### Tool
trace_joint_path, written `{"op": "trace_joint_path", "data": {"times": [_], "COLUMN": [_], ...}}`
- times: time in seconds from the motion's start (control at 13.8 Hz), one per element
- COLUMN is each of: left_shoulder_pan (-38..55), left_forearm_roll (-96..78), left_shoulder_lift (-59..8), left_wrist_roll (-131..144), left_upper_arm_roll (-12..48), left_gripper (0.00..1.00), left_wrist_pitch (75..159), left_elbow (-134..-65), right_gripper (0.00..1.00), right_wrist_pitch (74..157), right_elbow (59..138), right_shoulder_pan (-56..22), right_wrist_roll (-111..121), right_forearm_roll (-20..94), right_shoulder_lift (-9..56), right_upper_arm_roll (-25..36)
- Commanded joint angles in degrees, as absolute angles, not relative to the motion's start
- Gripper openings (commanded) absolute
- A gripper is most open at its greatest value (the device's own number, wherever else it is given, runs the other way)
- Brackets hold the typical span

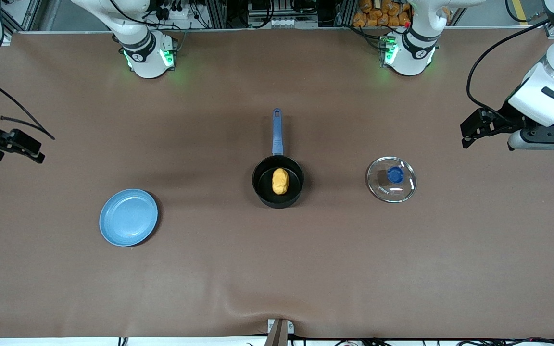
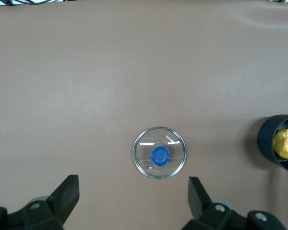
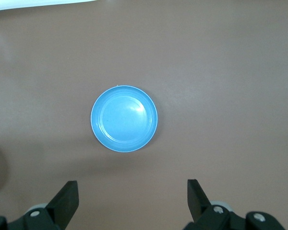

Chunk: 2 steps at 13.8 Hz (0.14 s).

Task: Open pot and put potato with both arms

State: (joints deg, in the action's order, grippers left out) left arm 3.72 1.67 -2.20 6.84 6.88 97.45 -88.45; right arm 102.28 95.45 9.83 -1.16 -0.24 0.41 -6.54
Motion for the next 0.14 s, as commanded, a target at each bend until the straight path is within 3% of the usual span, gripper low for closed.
{"op": "trace_joint_path", "data": {"times": [0.0,0.07], "left_shoulder_pan": [3.25,3.34], "left_forearm_roll": [3.16,3.16], "left_shoulder_lift": [-1.05,-1.14], "left_wrist_roll": [7.03,7.03], "left_upper_arm_roll": [7.56,7.47], "left_gripper": [1.00,1.00], "left_wrist_pitch": [98.00,98.00], "left_elbow": [-89.38,-89.38], "right_gripper": [1.00,1.00], "right_wrist_pitch": [102.75,102.83], "right_elbow": [98.17,98.17], "right_shoulder_pan": [11.16,11.16], "right_wrist_roll": [-0.18,-0.18], "right_forearm_roll": [0.79,0.79], "right_shoulder_lift": [-1.93,-1.93], "right_upper_arm_roll": [-7.47,-7.47]}}
